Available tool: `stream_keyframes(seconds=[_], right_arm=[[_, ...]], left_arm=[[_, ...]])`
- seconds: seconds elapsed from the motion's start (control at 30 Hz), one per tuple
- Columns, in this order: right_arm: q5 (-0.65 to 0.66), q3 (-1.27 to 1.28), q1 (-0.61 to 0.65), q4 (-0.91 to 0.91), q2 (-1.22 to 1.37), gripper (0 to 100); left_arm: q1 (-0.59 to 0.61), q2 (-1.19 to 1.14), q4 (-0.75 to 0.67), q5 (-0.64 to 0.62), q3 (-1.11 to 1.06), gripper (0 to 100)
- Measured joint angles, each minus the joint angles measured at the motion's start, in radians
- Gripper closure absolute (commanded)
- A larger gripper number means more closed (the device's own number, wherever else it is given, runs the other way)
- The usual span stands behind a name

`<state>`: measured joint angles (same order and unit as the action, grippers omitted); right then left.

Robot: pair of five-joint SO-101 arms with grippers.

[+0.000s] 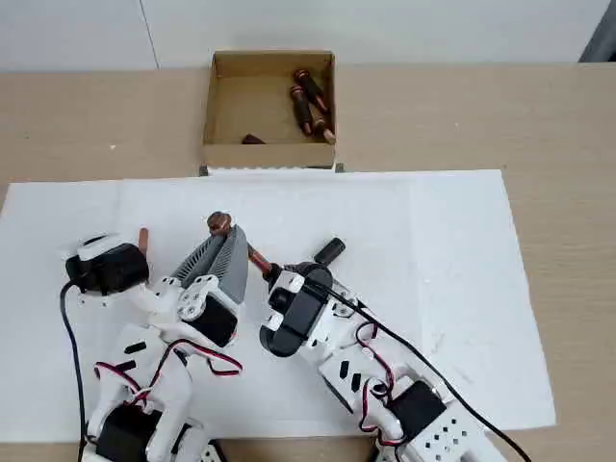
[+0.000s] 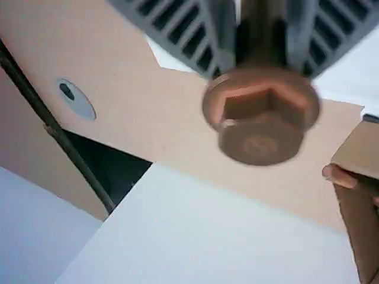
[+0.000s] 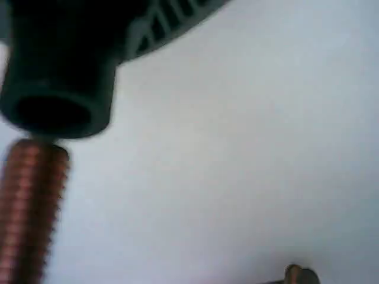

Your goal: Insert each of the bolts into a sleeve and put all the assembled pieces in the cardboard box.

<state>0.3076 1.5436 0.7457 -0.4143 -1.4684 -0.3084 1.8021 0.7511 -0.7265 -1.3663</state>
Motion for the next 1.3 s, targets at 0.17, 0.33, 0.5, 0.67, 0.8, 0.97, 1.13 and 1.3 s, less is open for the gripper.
stream_keyframes(seconds=[0.17,0.33,0.5,0.67,0.8,0.97,1.13,1.3], right_arm=[[0.0,-0.003,0.0,0.0,0.0,99.5],[0.002,-0.02,0.003,0.0,0.0,99.5],[0.003,-0.02,0.003,0.0,0.002,99.5],[0.003,-0.018,0.0,-0.002,0.002,99.5],[0.002,-0.018,-0.005,-0.002,0.002,99.5],[0.002,-0.04,-0.003,0.0,0.002,99.5],[0.002,-0.034,-0.002,-0.002,0.005,99.5],[0.003,-0.034,-0.002,-0.003,0.005,99.5]], left_arm=[[0.0,0.0,0.0,0.0,0.0,99],[0.0,0.0,-0.003,0.0,-0.028,99],[-0.005,0.003,-0.014,0.0,-0.063,99],[-0.037,0.009,-0.018,0.0,-0.097,99],[-0.101,0.006,-0.006,0.003,-0.1,99],[-0.152,0.008,0.075,0.026,-0.107,99],[-0.155,0.012,0.13,0.06,-0.114,99],[-0.155,0.012,0.137,0.075,-0.114,84]])
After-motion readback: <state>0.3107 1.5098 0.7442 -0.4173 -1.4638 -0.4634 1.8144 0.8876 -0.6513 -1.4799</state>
